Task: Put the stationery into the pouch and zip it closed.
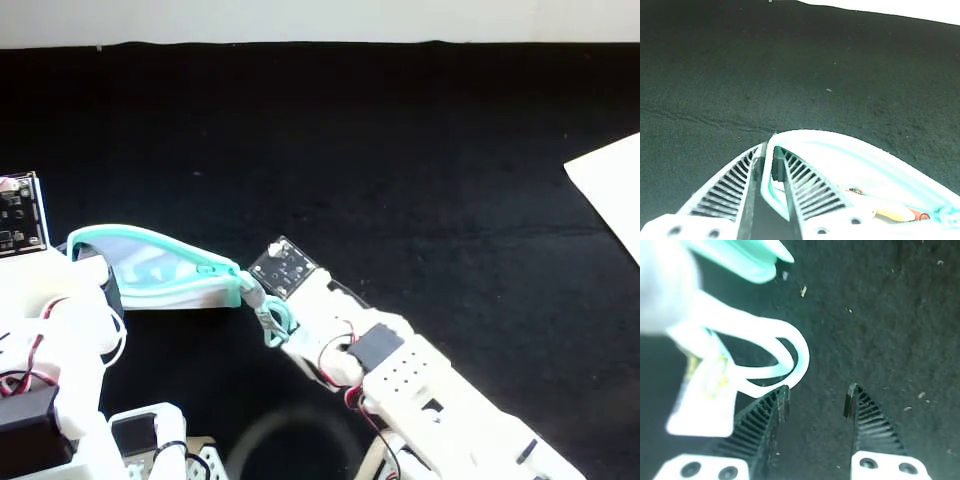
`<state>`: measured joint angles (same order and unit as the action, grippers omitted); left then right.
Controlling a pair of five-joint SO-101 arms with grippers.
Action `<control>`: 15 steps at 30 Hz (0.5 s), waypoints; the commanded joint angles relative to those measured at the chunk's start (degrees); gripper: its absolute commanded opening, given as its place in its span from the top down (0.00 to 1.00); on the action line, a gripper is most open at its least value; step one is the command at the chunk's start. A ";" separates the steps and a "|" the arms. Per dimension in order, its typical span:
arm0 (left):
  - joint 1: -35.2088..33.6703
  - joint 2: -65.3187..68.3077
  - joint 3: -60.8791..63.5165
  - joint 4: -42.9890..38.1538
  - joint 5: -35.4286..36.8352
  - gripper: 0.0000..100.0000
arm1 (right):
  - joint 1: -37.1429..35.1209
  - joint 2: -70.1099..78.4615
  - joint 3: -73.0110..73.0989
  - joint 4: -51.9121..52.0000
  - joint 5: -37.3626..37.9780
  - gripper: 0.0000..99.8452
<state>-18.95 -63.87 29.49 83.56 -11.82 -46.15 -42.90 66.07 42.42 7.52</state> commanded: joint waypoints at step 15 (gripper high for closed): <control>0.75 1.01 1.19 0.26 0.44 0.99 | -0.57 -0.92 4.00 -21.76 -2.02 0.81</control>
<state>-18.95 -63.87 29.49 83.56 -11.82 -46.59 -42.90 70.20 23.78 5.32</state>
